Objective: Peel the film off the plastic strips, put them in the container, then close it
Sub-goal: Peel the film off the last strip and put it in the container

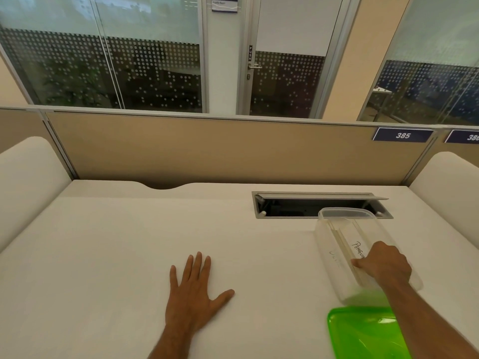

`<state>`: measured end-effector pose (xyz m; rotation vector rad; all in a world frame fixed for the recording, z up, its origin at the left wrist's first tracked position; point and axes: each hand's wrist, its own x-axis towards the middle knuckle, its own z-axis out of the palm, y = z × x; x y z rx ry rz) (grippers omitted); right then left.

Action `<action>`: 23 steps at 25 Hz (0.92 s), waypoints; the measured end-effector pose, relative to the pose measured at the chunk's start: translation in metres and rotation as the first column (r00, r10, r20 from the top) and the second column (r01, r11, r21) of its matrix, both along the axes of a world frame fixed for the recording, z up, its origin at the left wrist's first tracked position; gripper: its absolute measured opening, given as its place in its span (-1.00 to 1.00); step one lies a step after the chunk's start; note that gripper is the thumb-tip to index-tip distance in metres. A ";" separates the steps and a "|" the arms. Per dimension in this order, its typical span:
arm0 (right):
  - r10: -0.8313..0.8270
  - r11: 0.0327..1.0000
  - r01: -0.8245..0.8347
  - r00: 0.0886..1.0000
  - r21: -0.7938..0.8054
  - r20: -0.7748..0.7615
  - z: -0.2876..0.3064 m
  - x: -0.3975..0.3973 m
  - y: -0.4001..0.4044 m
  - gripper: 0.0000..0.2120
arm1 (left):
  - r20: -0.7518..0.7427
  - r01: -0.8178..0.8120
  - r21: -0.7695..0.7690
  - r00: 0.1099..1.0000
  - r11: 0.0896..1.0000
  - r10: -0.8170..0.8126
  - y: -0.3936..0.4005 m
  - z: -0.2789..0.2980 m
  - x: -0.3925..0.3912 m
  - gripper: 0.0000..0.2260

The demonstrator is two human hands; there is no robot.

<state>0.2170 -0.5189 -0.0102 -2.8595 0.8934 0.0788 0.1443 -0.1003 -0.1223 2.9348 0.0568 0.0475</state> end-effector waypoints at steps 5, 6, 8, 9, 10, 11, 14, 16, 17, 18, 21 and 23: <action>0.014 1.000 -0.014 1.000 0.013 0.000 -0.005 0.001 -0.005 -0.46 | -0.005 -0.002 0.003 1.000 1.000 0.002 -0.001 0.000 0.000 -0.01; 0.022 1.000 -0.022 1.000 0.009 -0.001 -0.006 0.002 -0.006 -0.45 | -0.006 -0.003 0.000 1.000 1.000 0.003 -0.001 0.000 0.000 -0.01; 0.044 0.999 -0.045 0.999 -0.006 -0.026 -0.007 0.003 -0.007 -0.44 | -0.014 -0.006 0.008 1.000 1.000 0.006 -0.001 0.001 0.000 -0.01; 0.058 0.998 -0.059 0.997 -0.017 -0.042 -0.007 0.004 -0.007 -0.44 | -0.019 -0.007 0.016 1.000 1.000 0.008 -0.001 0.001 0.000 -0.01; 0.071 0.997 -0.072 0.996 -0.027 -0.053 -0.006 0.004 -0.008 -0.45 | -0.024 -0.009 0.021 1.000 1.000 0.010 -0.001 0.001 0.001 -0.01; 0.080 0.996 -0.082 0.995 -0.036 -0.058 -0.005 0.005 -0.008 -0.45 | -0.026 -0.010 0.022 1.000 1.000 0.011 -0.001 0.000 0.001 0.00; 0.089 0.995 -0.090 0.996 -0.051 -0.023 0.000 0.003 -0.009 -0.47 | -0.028 -0.015 0.018 0.999 1.000 0.016 -0.002 0.000 0.000 0.00; 0.099 0.993 -0.096 0.995 -0.074 0.034 0.005 0.000 -0.008 -0.49 | -0.023 -0.014 0.013 1.000 1.000 0.014 -0.003 -0.001 0.000 -0.01; 0.110 0.990 -0.104 0.992 -0.090 0.067 0.007 -0.003 -0.007 -0.49 | -0.019 -0.007 0.012 1.000 1.000 0.007 -0.005 -0.001 -0.001 -0.02; 0.133 0.987 -0.122 0.986 -0.107 0.103 0.010 -0.007 -0.006 -0.48 | -0.014 0.002 0.014 1.000 1.000 -0.002 -0.006 -0.001 -0.002 -0.03; 0.222 0.973 -0.197 0.944 -0.123 0.245 0.013 -0.023 -0.001 -0.43 | 0.004 0.042 0.047 0.999 0.998 -0.043 -0.014 0.001 -0.003 -0.04; 0.283 0.957 -0.243 0.903 -0.160 0.323 0.013 -0.040 -0.001 -0.40 | -0.010 0.073 0.052 0.997 0.996 -0.073 -0.028 0.003 -0.006 -0.06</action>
